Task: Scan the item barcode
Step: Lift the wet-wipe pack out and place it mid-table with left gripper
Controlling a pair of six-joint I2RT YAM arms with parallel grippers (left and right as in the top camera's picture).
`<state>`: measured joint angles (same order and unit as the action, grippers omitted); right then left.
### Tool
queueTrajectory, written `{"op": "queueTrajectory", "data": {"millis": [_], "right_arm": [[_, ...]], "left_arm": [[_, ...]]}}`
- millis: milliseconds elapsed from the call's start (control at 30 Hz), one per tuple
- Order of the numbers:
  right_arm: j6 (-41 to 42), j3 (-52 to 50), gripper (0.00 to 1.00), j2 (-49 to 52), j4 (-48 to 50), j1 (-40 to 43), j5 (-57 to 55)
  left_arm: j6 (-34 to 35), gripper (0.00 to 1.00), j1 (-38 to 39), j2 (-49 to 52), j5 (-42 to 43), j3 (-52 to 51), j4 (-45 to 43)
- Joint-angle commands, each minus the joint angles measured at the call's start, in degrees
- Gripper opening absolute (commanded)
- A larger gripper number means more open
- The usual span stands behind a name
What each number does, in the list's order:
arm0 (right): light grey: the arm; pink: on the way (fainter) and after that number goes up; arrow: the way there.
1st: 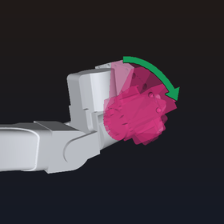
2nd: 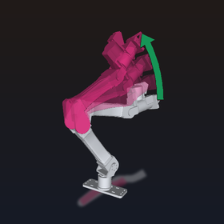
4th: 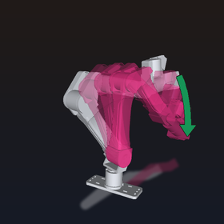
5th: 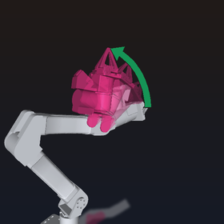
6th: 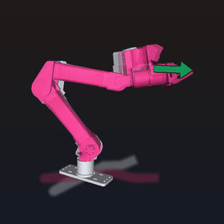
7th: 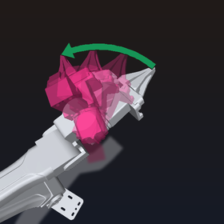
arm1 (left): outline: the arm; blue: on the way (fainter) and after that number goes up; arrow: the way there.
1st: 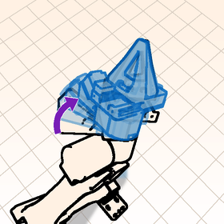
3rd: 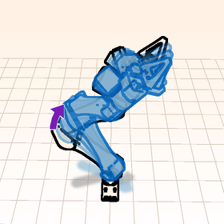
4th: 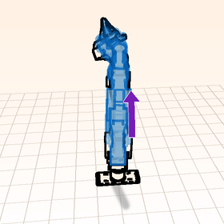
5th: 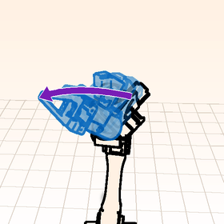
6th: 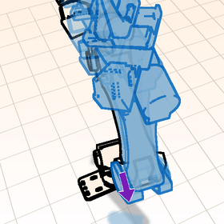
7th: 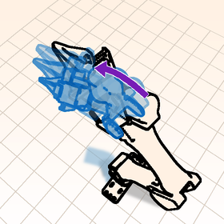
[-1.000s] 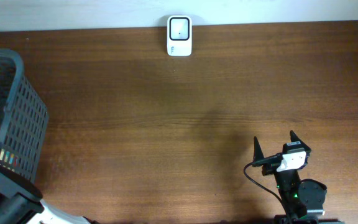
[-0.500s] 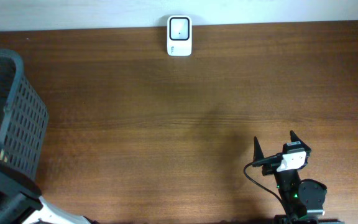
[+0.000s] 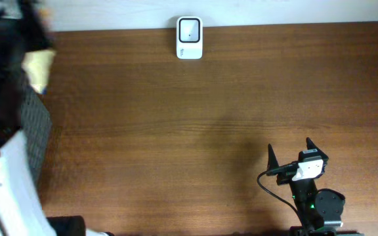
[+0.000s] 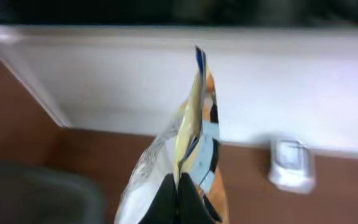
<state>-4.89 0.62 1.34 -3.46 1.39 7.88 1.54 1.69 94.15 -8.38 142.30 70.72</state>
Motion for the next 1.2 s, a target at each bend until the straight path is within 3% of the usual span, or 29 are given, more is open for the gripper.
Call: {"op": "queueTrajectory", "data": {"millis": [0, 100, 300, 400, 433, 500, 600, 667, 767, 867, 933, 1033, 1167], "right_arm": [[0.0, -0.3, 0.99, -0.2, -0.2, -0.3, 0.5], [0.0, -0.3, 0.99, -0.2, -0.2, -0.3, 0.5], [0.0, -0.3, 0.99, -0.2, -0.2, -0.3, 0.5], [0.0, -0.3, 0.99, -0.2, -0.2, -0.3, 0.5], [0.0, -0.3, 0.99, -0.2, -0.2, -0.3, 0.5], [0.0, -0.3, 0.99, -0.2, -0.2, -0.3, 0.5], [0.0, -0.3, 0.99, -0.2, -0.2, -0.3, 0.5], [0.0, -0.3, 0.99, -0.2, -0.2, -0.3, 0.5], [0.0, -0.3, 0.99, -0.2, -0.2, -0.3, 0.5], [0.0, -0.3, 0.99, -0.2, -0.2, -0.3, 0.5], [0.0, -0.3, 0.99, -0.2, -0.2, -0.3, 0.5], [0.0, -0.3, 0.99, -0.2, -0.2, -0.3, 0.5], [0.0, -0.3, 0.99, -0.2, -0.2, -0.3, 0.5]], "left_arm": [[-0.3, 0.0, 9.4, 5.6, 0.0, -1.7, 4.5], [-2.4, 0.0, 15.4, 14.1, -0.5, -8.9, 8.0], [-2.4, 0.0, 22.2, 20.7, -4.9, -28.9, 0.5], [-1.9, 0.01, 28.4, 21.6, 1.2, -33.1, -3.9], [-1.9, 0.11, 30.0, 22.5, 5.4, -33.2, -4.6], [-1.2, 0.6, 32.6, 24.0, 8.6, -33.3, -7.5], [-0.2, 0.8, 33.4, 23.8, 8.6, -30.6, -12.2], [-0.2, 0.82, 32.4, 23.3, 8.6, -23.6, -11.7], [-0.2, 0.98, 26.1, 21.1, 6.7, -7.6, -7.1], [3.1, 0.99, 14.5, 16.9, -2.5, 3.6, 2.9], [14.4, 0.99, -0.7, 12.4, -12.9, 4.5, 13.0], [24.4, 0.99, -18.5, 12.2, -13.0, 3.7, 21.5], [27.4, 0.99, -33.3, 12.2, -12.2, -2.2, 21.6]]}}
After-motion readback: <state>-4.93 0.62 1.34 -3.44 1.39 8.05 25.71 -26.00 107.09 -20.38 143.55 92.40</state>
